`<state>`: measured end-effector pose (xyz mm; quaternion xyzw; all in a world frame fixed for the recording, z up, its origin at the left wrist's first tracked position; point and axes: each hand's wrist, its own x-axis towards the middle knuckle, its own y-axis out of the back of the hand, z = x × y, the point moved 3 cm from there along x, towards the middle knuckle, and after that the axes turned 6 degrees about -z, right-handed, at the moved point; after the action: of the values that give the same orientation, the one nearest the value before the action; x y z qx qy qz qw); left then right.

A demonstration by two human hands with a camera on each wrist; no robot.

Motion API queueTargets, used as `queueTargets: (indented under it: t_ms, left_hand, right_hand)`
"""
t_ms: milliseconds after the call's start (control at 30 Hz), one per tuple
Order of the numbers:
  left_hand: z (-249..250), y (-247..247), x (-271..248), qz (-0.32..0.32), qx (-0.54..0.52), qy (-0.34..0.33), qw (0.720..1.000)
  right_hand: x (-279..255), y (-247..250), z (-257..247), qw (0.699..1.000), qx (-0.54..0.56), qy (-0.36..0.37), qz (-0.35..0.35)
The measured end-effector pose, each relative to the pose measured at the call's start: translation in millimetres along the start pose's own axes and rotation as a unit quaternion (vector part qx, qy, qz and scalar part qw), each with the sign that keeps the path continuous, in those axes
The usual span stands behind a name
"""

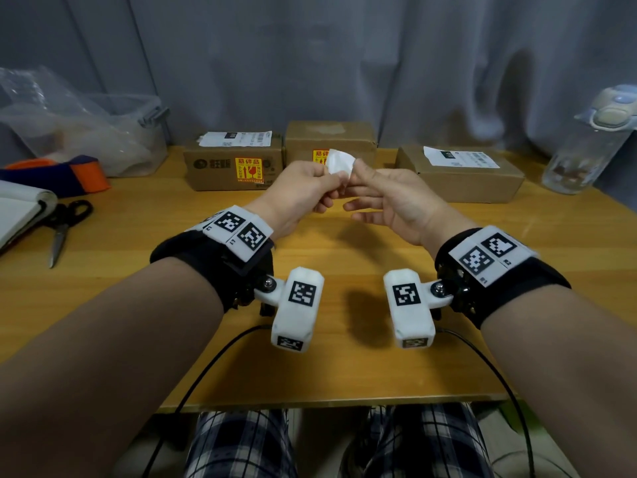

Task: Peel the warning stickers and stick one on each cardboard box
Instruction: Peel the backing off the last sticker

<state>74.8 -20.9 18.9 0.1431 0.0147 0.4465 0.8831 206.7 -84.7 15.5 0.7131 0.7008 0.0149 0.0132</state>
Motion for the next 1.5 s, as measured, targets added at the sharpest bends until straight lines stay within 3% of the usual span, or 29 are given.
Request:
queueTargets:
  t_ms: [100,267,400,933,1100,1300,1400,1500]
  left_hand:
    - [-3,0,0,-0.026,-0.001,0.034,0.999]
    - [-7,-1,-3,-0.071,-0.064,0.076,0.992]
    - [-10,-1,-4,-0.095,-0.111,0.088,0.985]
    - [-8,4,-10,-0.175,-0.091,0.108,0.974]
    - [-10,8,-11,-0.142,-0.099,0.116,0.978]
    - [-11,4,-9,-0.003,-0.158,0.12,0.98]
    - [-5,1,-8,0.014,-0.171,0.102,0.98]
    - [-2,4,-7,0.026,-0.171,0.08,0.982]
  right_hand:
    - [-1,1,1,0.997,-0.061,0.026,0.028]
    - [3,1,5,0.999,-0.041,0.015,0.018]
    - [5,1,7,1.0,-0.028,0.011,0.006]
    - [1,10,11,0.996,-0.041,-0.051,-0.068]
    - [-1,16,12,0.996,-0.033,-0.054,-0.057]
    - [3,7,5,1.0,-0.006,0.011,-0.02]
    - [2,1,-2,0.997,-0.029,0.066,-0.034]
    - [1,1,-4,0.998,-0.027,0.06,-0.027]
